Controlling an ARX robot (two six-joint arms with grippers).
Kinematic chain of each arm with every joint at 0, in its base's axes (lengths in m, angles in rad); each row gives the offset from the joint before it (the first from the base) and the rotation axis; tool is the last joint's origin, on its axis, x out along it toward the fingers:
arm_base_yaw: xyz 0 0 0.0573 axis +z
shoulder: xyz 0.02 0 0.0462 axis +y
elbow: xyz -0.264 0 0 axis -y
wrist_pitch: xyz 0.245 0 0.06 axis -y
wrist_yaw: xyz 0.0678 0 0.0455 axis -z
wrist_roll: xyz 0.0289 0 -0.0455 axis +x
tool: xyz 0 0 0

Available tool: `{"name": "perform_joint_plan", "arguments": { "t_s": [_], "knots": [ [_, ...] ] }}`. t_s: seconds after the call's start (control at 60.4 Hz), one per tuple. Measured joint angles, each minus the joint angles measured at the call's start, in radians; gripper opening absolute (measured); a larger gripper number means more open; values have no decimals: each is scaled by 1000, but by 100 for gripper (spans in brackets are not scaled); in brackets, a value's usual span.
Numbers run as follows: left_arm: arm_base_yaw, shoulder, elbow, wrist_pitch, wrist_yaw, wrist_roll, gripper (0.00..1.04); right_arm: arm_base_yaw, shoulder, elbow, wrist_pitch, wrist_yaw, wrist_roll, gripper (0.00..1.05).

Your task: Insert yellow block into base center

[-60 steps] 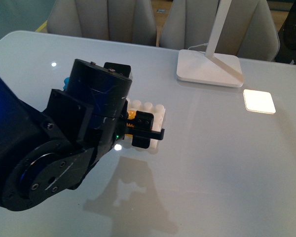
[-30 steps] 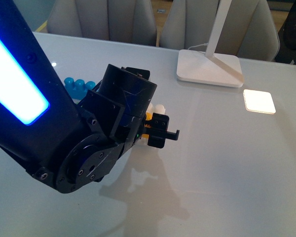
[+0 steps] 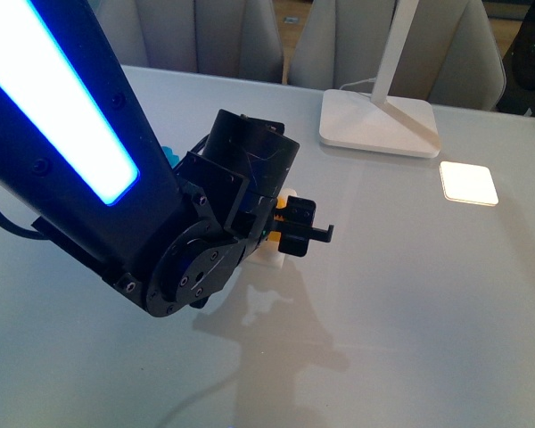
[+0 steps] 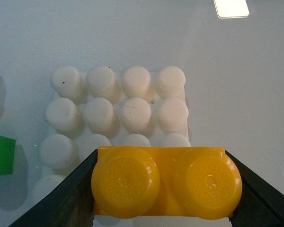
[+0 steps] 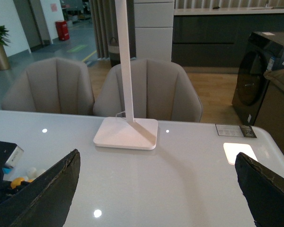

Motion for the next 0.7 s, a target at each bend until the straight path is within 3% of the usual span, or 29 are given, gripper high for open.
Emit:
{"name": "perform_joint_plan", "arguments": {
  "t_s": [0.695],
  "knots": [
    [45,18,34,-2,4,41,63,0,0,0,0,0,0,96]
  ]
}}
